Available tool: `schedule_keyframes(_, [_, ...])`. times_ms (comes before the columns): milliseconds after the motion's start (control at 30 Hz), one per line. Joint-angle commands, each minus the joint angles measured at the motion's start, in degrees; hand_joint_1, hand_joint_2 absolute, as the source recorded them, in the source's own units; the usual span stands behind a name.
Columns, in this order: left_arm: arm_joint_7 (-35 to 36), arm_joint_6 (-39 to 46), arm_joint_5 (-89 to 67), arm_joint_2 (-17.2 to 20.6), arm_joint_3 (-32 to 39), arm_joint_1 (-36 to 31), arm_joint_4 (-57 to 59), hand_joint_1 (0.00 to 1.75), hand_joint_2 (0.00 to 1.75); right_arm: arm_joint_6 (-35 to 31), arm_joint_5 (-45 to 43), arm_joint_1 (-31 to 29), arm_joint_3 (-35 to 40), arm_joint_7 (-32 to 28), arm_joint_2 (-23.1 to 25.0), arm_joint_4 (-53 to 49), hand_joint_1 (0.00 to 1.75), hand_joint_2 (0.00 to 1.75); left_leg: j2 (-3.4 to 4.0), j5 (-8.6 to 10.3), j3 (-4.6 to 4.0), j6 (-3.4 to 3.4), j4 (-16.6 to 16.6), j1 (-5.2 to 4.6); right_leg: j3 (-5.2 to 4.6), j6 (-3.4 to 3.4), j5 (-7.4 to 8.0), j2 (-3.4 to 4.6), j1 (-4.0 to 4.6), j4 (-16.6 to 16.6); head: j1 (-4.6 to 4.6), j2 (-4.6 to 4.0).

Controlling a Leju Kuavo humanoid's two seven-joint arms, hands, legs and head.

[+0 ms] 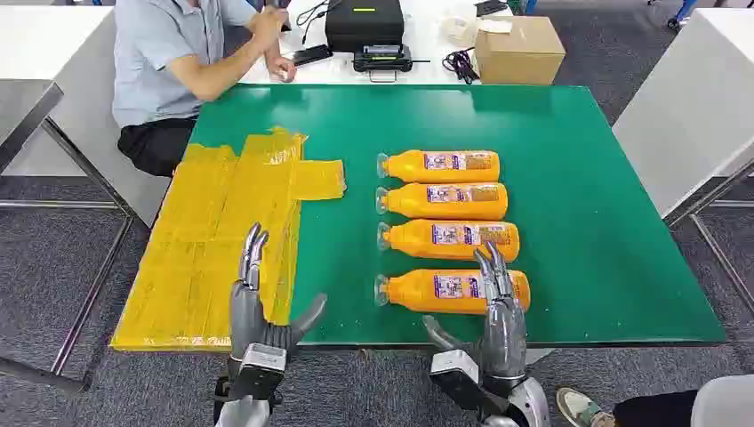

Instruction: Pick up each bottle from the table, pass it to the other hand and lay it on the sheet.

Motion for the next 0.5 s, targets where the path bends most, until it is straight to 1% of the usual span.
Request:
schedule_keyframes(33, [1.4, -0.6, -2.0, 0.8, -0.6, -0.4, 0.1, 0.00, 1.75, 0.8, -0.4, -1.7, -0.8, -1.0, 1.3, 1.5, 0.00, 1.75, 0.12, -0.10, 0.21, -0.13, 0.0, 0.08, 0.19, -0.16, -0.06, 0.08, 0.09, 0.0, 0.00, 0.00])
schedule_keyframes(67, [1.5, -0.5, -2.3, 0.8, -0.5, -0.2, -0.2, 0.00, 1.75, 1.2, -0.5, -1.6, -0.8, -1.1, 1.4, 1.6, 0.00, 1.75, 0.10, -0.07, 0.14, -0.11, 0.0, 0.06, 0.13, -0.13, -0.04, 0.07, 0.07, 0.0, 0.00, 0.00])
schedule_keyframes(133, [1.7, -0.4, -2.8, 0.7, 0.1, 0.4, -0.9, 0.00, 1.75, 5.6, -5.0, -1.2, -1.6, -1.5, 2.0, 0.9, 0.00, 1.75, 0.12, -0.08, 0.17, -0.12, 0.0, 0.07, 0.15, -0.14, -0.04, 0.09, 0.08, 0.0, 0.00, 0.00])
schedule_keyframes(233, [1.8, -0.4, -2.9, 0.8, 0.5, 1.2, -1.4, 0.00, 1.75, 5.5, -4.8, -0.7, -3.3, -1.3, 2.1, -0.6, 0.00, 1.75, 0.08, -0.07, 0.18, -0.11, 0.0, 0.06, 0.17, -0.14, -0.05, 0.04, 0.07, 0.0, 0.00, 0.00])
schedule_keyframes(333, [2.0, -0.8, -3.4, 0.6, 0.8, 1.7, -1.6, 0.00, 1.75, 7.2, -3.9, 0.1, -4.8, -1.2, 2.9, -1.9, 0.00, 1.75, 0.04, -0.07, 0.12, -0.10, 0.0, 0.04, 0.11, -0.12, -0.06, 0.01, 0.05, 0.0, 0.00, 0.00])
schedule_keyframes(433, [2.0, -0.9, -3.9, 0.4, 0.7, 1.9, -2.2, 0.00, 1.75, 8.5, -3.0, 0.2, -4.5, -1.1, 3.3, -1.4, 0.00, 1.75, 0.11, -0.16, 0.30, -0.17, 0.0, 0.12, 0.30, -0.21, -0.12, 0.06, 0.13, 0.0, 0.00, 0.00])
schedule_keyframes(467, [2.2, -0.8, -4.0, 0.4, 0.8, 1.8, -1.9, 0.00, 1.75, 8.5, -2.9, 0.1, -4.5, -1.1, 3.4, -1.1, 0.00, 1.75, 0.07, -0.10, 0.20, -0.12, 0.0, 0.08, 0.19, -0.14, -0.07, 0.03, 0.09, 0.0, 0.02, 0.00])
schedule_keyframes(500, [2.3, -0.6, -4.1, 0.3, 1.0, 1.8, -1.8, 0.00, 1.75, 8.6, -3.0, 0.2, -4.5, -1.0, 3.5, -1.0, 0.00, 1.75, 0.07, -0.12, 0.26, -0.15, 0.0, 0.10, 0.26, -0.18, -0.10, 0.02, 0.11, 0.0, 0.00, 0.00])
